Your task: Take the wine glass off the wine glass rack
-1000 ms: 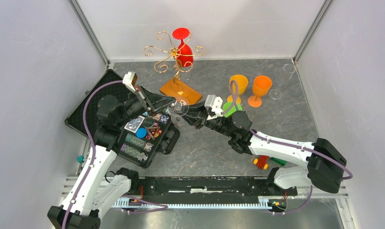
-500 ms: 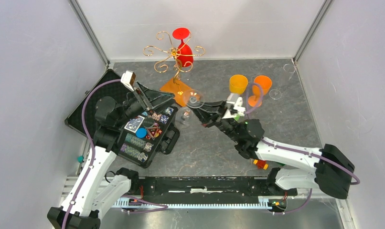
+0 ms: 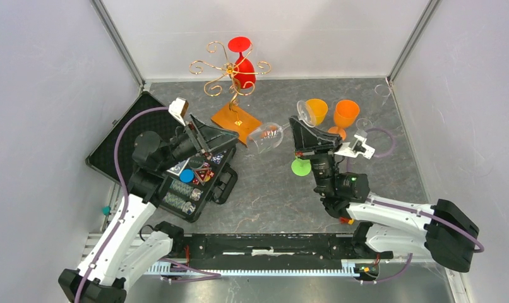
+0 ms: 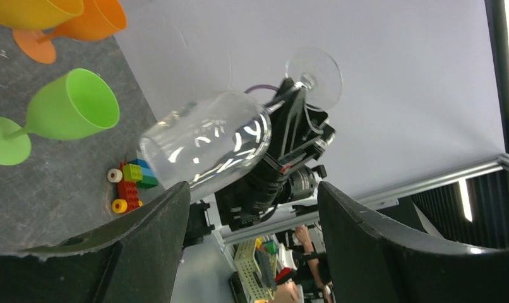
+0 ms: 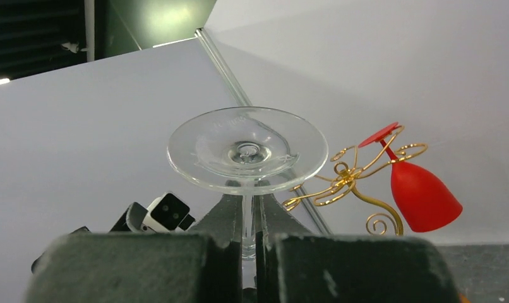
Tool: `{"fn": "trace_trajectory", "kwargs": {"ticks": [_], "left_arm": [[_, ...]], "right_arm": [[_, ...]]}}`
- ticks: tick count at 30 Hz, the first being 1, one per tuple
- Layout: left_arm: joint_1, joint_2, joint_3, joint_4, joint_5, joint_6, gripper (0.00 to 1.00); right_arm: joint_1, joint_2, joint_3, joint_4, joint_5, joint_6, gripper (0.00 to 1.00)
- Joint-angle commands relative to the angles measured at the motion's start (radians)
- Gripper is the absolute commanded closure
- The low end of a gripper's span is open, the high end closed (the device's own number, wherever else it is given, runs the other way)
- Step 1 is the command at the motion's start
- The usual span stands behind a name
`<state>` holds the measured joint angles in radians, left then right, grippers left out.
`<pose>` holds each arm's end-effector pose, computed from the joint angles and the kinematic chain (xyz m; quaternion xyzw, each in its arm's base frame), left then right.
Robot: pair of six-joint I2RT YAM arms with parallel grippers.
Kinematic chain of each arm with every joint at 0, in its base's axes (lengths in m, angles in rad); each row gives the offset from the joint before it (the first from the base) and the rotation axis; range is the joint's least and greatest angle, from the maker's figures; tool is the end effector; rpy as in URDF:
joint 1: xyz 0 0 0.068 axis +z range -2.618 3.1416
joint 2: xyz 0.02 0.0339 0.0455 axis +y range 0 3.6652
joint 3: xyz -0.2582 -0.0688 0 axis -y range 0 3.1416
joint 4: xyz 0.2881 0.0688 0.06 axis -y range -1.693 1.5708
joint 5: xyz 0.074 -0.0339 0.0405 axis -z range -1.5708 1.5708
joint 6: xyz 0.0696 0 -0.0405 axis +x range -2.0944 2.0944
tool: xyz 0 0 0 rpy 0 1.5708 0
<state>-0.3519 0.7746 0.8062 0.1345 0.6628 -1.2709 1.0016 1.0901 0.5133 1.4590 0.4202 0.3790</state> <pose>0.2186 -0.1259 0.3845 -0.0483 0.6576 -0.6682 0.3445 0.1652 0.2056 0.3418 0.0858 0.3744 0.5319 0.7547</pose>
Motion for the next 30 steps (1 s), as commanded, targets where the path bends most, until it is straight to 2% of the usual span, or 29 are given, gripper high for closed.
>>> {"fn": "trace_trajectory", "kwargs": {"ticks": [1, 7, 14, 17, 26, 30], "left_arm": [[-0.065, 0.019, 0.024, 0.093, 0.003, 0.001, 0.23], [-0.077, 0.036, 0.041, 0.091, -0.014, 0.004, 0.25], [-0.076, -0.012, 0.082, -0.067, -0.118, 0.134, 0.23], [-0.077, -0.029, 0.070, -0.080, -0.157, 0.147, 0.22], [-0.114, 0.069, -0.005, 0.139, -0.087, 0.017, 0.22], [-0.135, 0.089, 0.004, 0.149, -0.098, 0.013, 0.24]], "right_arm": [[0.004, 0.043, 0.054, 0.293, 0.065, 0.093, 1.00], [0.003, 0.102, 0.093, 0.345, 0.108, 0.203, 1.00], [0.004, 0.063, 0.078, 0.338, 0.130, 0.139, 1.00], [0.003, 0.053, 0.070, 0.358, 0.150, 0.130, 1.00], [0.003, 0.064, 0.087, 0.376, 0.156, 0.240, 1.00], [0.003, 0.069, 0.091, 0.382, 0.180, 0.269, 1.00]]}}
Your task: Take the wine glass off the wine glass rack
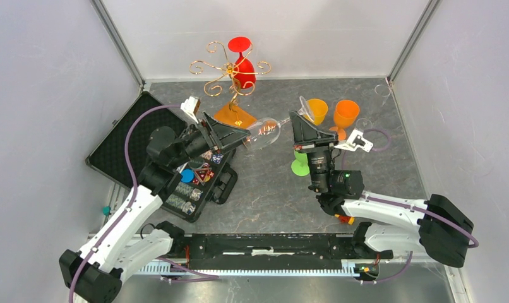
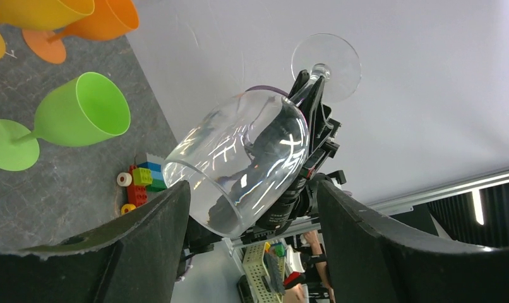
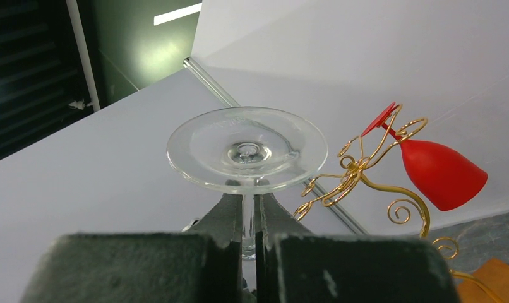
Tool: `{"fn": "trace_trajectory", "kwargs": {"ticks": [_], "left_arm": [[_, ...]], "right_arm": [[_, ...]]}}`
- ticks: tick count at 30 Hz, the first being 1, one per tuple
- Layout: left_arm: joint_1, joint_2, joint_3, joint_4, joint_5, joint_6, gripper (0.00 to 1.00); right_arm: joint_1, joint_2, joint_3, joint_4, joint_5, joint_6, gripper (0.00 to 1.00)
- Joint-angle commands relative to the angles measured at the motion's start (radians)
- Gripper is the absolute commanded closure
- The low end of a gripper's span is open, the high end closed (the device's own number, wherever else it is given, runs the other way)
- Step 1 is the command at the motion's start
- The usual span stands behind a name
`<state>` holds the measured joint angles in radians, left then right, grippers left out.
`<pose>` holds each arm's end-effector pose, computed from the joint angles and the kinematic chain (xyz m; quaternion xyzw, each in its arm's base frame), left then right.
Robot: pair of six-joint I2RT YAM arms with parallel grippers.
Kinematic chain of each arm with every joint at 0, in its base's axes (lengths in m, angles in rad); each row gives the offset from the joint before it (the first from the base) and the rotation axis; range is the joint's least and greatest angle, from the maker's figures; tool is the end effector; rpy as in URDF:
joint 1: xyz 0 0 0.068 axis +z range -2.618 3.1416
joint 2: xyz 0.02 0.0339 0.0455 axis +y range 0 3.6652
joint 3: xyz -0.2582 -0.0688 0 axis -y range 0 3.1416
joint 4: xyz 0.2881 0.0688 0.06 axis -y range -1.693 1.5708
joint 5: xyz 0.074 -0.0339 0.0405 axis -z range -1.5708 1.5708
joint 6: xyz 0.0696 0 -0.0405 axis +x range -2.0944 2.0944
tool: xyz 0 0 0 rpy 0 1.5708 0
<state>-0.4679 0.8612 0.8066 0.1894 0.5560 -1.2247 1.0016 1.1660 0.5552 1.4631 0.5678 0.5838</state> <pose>0.2285 -0.1566 0.3715 -0.0416 0.6642 -0.6620 0.3448 0.1803 0.2124 0.3346 0.1865 0.3845 0.5710 0.7009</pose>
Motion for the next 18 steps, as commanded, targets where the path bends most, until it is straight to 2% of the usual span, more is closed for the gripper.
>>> {"fn": "trace_trajectory", "kwargs": {"ticks": [1, 4, 6, 11, 14, 18], "left_arm": [[-0.020, 0.001, 0.002, 0.095, 0.002, -0.035, 0.24], [-0.023, -0.007, -0.004, 0.137, -0.011, -0.058, 0.25], [-0.026, -0.009, -0.006, 0.173, -0.013, -0.083, 0.30], [-0.043, 0.008, -0.020, 0.252, 0.000, -0.159, 0.47], [-0.052, 0.018, -0.032, 0.324, 0.007, -0.214, 0.54], [-0.063, 0.036, -0.032, 0.403, 0.009, -0.281, 0.57]], "right_arm": [[0.003, -0.007, 0.050, 0.380, 0.032, 0.058, 1.00], [0.004, -0.009, 0.041, 0.379, 0.047, 0.069, 1.00], [0.004, -0.008, 0.033, 0.378, 0.057, 0.083, 1.00], [0.003, 0.004, 0.023, 0.376, 0.081, 0.114, 1.00], [0.003, 0.015, 0.022, 0.375, 0.099, 0.128, 1.00], [0.003, 0.031, 0.005, 0.385, 0.116, 0.177, 1.00]]}}
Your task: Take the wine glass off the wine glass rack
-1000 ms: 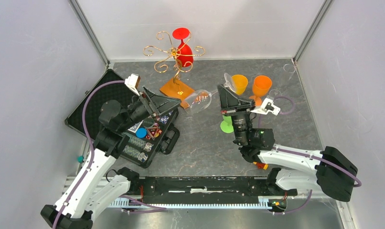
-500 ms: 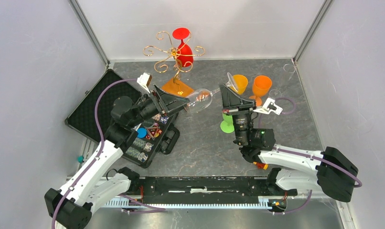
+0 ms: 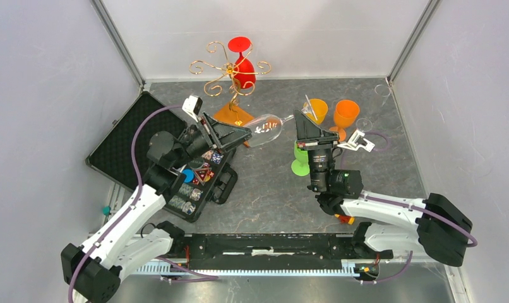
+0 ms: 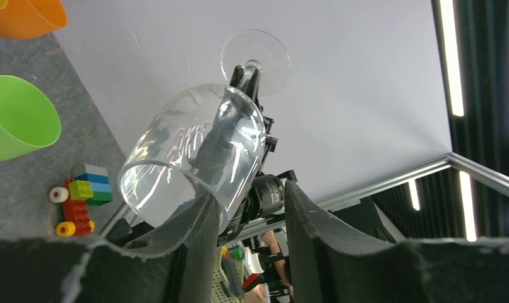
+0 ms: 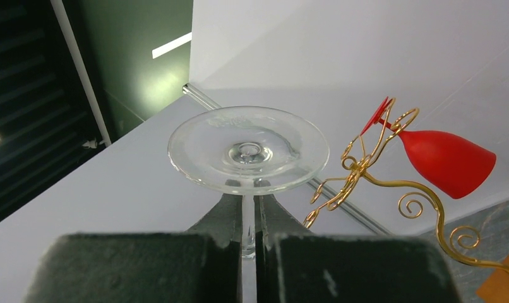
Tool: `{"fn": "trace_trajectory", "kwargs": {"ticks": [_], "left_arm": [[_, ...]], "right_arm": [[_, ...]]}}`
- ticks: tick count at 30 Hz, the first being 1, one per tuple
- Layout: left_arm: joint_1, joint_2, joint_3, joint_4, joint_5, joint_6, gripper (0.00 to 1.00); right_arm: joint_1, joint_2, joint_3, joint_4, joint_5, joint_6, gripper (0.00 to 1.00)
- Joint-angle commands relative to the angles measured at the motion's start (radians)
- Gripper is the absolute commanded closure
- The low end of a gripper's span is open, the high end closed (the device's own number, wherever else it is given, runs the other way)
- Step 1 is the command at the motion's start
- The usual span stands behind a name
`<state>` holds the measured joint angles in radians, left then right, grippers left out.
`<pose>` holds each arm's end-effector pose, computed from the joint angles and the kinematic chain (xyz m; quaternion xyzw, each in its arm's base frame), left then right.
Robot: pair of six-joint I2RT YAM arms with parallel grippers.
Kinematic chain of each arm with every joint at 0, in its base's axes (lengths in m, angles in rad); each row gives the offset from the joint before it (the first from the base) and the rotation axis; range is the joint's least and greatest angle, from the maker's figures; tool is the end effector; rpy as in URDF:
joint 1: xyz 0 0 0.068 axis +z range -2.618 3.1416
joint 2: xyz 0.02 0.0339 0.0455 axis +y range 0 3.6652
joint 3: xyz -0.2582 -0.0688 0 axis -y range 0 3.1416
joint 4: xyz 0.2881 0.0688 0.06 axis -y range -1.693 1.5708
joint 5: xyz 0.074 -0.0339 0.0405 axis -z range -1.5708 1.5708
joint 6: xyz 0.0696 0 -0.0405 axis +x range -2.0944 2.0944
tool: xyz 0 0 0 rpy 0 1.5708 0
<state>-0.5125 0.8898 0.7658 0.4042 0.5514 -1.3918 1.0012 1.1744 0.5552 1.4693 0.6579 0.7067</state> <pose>0.2251 -0.1685 0.3749 -0.0495 0.6163 -0.7212 0.3124 0.1841 0.2086 0.3303 0.2501 0.3744 0.5928 0.6677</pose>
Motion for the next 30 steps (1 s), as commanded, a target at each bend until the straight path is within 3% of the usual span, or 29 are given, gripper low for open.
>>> {"fn": "trace_trajectory", "kwargs": {"ticks": [1, 6, 17, 26, 29, 30], "left_arm": [[-0.021, 0.013, 0.007, 0.217, 0.013, -0.141, 0.59], [-0.034, 0.040, -0.009, 0.311, -0.002, -0.242, 0.72], [-0.036, 0.045, 0.005, 0.210, -0.033, -0.168, 0.98], [-0.035, 0.041, 0.020, 0.161, -0.038, -0.114, 0.97], [-0.036, 0.039, 0.028, 0.143, -0.036, -0.093, 0.69], [-0.036, 0.036, 0.034, 0.132, -0.036, -0.081, 0.66]], "right_arm": [[0.003, 0.028, -0.005, 0.388, 0.033, 0.071, 1.00], [0.004, 0.056, -0.033, 0.448, 0.051, 0.111, 1.00], [0.003, 0.045, -0.065, 0.459, 0.036, 0.096, 1.00], [0.003, 0.035, -0.073, 0.459, 0.037, 0.086, 1.00], [0.004, 0.032, -0.074, 0.460, 0.039, 0.083, 1.00], [0.004, 0.031, -0.075, 0.461, 0.043, 0.083, 1.00]]}}
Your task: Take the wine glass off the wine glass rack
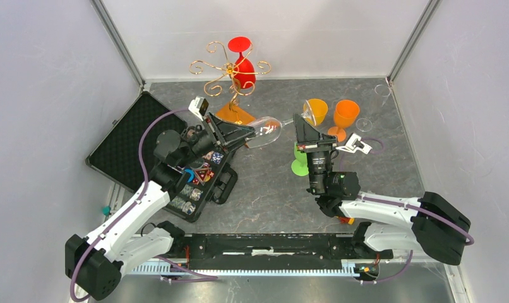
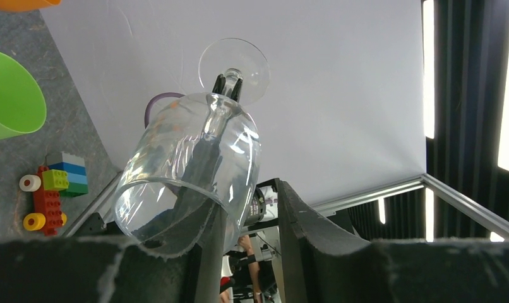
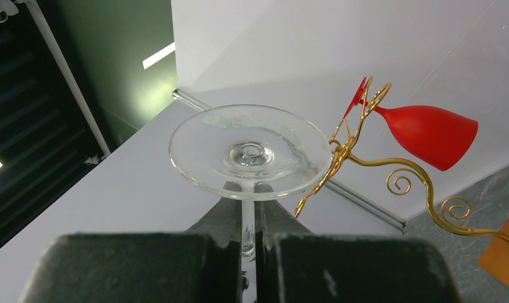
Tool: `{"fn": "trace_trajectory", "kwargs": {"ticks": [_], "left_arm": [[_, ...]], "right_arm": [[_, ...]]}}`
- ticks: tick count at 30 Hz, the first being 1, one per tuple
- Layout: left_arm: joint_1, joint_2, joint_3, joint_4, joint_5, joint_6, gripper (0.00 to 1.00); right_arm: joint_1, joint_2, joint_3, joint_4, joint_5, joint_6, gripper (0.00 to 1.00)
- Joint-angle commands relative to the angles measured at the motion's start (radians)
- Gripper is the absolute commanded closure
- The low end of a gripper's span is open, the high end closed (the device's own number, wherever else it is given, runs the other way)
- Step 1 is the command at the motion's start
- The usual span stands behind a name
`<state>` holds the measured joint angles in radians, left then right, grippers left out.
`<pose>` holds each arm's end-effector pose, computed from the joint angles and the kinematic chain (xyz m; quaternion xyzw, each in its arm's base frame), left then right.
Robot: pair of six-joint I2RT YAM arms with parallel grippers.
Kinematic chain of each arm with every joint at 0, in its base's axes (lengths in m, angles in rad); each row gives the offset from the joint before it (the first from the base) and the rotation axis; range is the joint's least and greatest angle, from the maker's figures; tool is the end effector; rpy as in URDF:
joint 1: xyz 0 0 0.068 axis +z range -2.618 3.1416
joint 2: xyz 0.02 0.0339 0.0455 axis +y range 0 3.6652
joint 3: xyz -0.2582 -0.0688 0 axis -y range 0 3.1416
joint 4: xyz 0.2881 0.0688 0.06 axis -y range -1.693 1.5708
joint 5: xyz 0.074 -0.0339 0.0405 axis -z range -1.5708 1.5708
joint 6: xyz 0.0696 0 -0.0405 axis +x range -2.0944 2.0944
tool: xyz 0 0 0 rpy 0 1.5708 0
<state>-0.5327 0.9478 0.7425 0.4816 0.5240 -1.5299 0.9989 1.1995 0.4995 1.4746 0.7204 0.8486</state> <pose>0.2345 -0.1787 0.3598 -0.0970 0.6103 -0.7413 0.2618 0.1878 0.2069 0.3027 0.2967 0.3862 0.6059 0.6290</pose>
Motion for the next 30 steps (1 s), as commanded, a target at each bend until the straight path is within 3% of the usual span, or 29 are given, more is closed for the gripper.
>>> {"fn": "trace_trajectory", "kwargs": {"ticks": [1, 2, 5, 16, 17, 18, 19, 21, 22, 23, 24, 30], "left_arm": [[-0.015, -0.025, 0.062, 0.039, -0.010, 0.069, 0.66], [-0.015, -0.028, 0.068, 0.027, -0.010, 0.084, 0.68], [-0.015, -0.036, 0.079, -0.009, -0.020, 0.121, 0.96], [-0.015, -0.037, 0.105, -0.041, -0.006, 0.163, 0.98], [-0.015, -0.036, 0.111, -0.041, 0.000, 0.164, 0.96], [-0.015, -0.033, 0.113, -0.045, 0.006, 0.165, 0.79], [-0.015, -0.031, 0.117, -0.047, 0.009, 0.167, 0.68], [-0.015, -0.029, 0.120, -0.050, 0.012, 0.168, 0.60], [-0.015, -0.029, 0.121, -0.052, 0.012, 0.170, 0.64], [-0.016, -0.028, 0.121, -0.053, 0.011, 0.172, 0.90], [-0.016, -0.029, 0.123, -0.057, 0.010, 0.176, 0.97], [-0.015, -0.028, 0.130, -0.078, 0.010, 0.188, 0.98]], "right_arm": [[0.006, 0.005, -0.019, 0.456, -0.019, -0.059, 1.00], [0.006, 0.004, -0.019, 0.457, -0.017, -0.060, 1.00], [0.006, 0.002, -0.022, 0.460, -0.010, -0.064, 1.00], [0.006, -0.008, -0.027, 0.462, -0.002, -0.069, 1.00], [0.006, -0.008, -0.027, 0.461, -0.002, -0.071, 1.00], [0.006, -0.008, -0.027, 0.462, -0.002, -0.071, 1.00], [0.006, -0.009, -0.027, 0.462, -0.002, -0.072, 1.00], [0.006, -0.011, -0.027, 0.462, -0.001, -0.073, 1.00], [0.006, -0.011, -0.027, 0.462, -0.002, -0.072, 1.00], [0.006, -0.011, -0.027, 0.462, -0.002, -0.072, 1.00], [0.006, -0.010, -0.027, 0.463, -0.002, -0.072, 1.00], [0.006, -0.011, -0.026, 0.462, -0.004, -0.079, 1.00]]}}
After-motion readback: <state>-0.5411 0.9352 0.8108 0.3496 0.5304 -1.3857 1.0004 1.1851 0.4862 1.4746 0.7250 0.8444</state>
